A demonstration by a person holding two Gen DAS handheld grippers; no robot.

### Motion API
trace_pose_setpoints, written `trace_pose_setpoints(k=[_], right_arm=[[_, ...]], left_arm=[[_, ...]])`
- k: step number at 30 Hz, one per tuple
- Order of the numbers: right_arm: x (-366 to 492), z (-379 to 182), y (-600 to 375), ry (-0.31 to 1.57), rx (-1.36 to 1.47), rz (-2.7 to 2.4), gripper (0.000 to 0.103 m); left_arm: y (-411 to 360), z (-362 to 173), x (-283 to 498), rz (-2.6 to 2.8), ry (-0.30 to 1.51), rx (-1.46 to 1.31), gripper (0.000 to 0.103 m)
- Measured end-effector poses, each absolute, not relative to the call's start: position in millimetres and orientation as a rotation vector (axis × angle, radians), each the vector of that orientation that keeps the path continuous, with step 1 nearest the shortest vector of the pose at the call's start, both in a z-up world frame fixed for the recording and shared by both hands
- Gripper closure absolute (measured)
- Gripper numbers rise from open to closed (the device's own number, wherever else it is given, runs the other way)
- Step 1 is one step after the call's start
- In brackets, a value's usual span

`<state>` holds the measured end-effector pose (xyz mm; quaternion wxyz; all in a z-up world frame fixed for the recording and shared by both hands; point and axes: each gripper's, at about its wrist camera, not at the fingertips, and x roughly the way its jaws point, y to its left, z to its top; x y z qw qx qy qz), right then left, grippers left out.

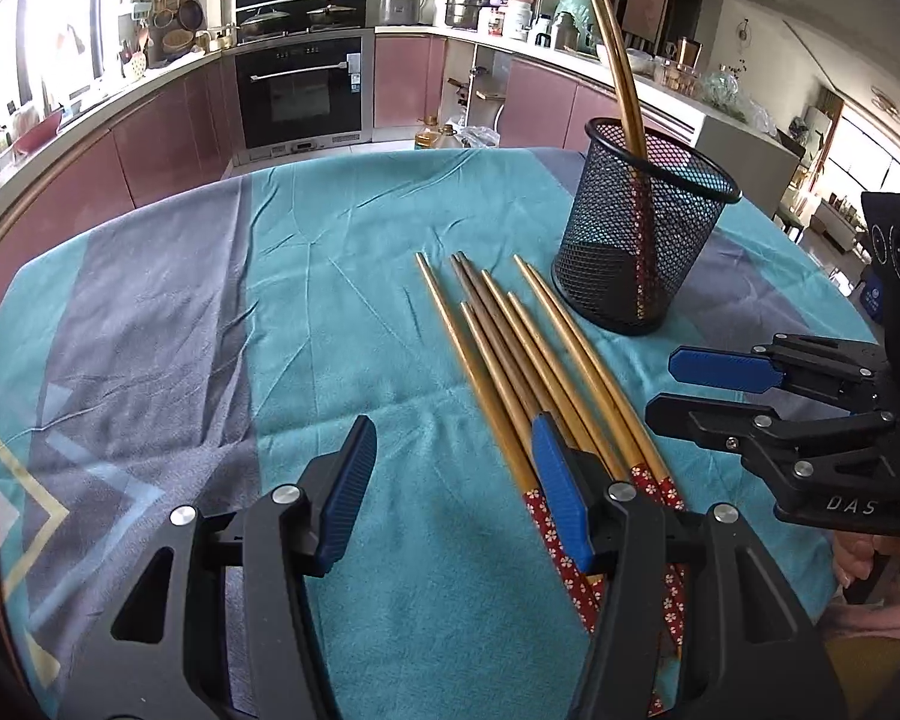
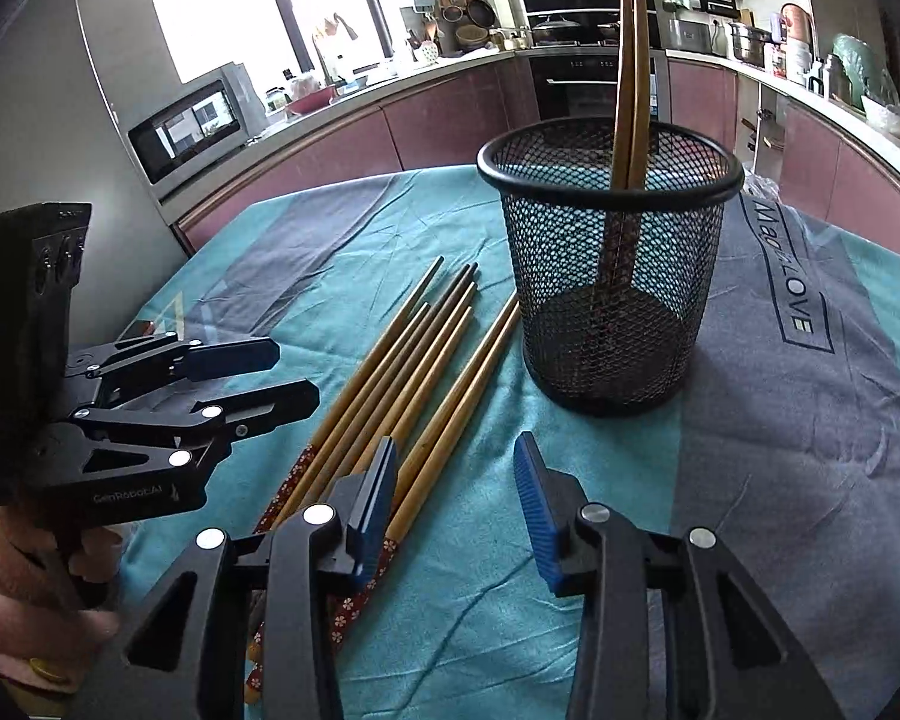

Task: Organize utensils
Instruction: 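Open both tools and withdraw them from the chopsticks in the cup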

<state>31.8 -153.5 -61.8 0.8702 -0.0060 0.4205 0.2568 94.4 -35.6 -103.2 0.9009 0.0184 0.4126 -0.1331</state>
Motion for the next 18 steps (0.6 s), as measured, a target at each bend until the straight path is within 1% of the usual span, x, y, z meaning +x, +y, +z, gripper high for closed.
trace_pose_setpoints(k=[1,7,14,16,18], right_arm=[[33,-63,-152,0.884,-0.016,0.53,0.069],[35,-72,-149,0.899,-0.03,0.513,0.072],[35,-75,-144,0.905,-0.058,0.5,0.072],[35,-75,-147,0.908,-0.059,0.497,0.073],[36,-74,-150,0.911,-0.059,0.49,0.074]], left_arm=[[-38,-104,95,-0.278,0.856,0.037,0.05],[-43,-112,101,-0.264,0.885,0.054,0.054],[-41,-116,104,-0.268,0.896,0.038,0.054],[-42,-115,104,-0.267,0.895,0.039,0.056],[-40,-115,104,-0.272,0.894,0.035,0.062]])
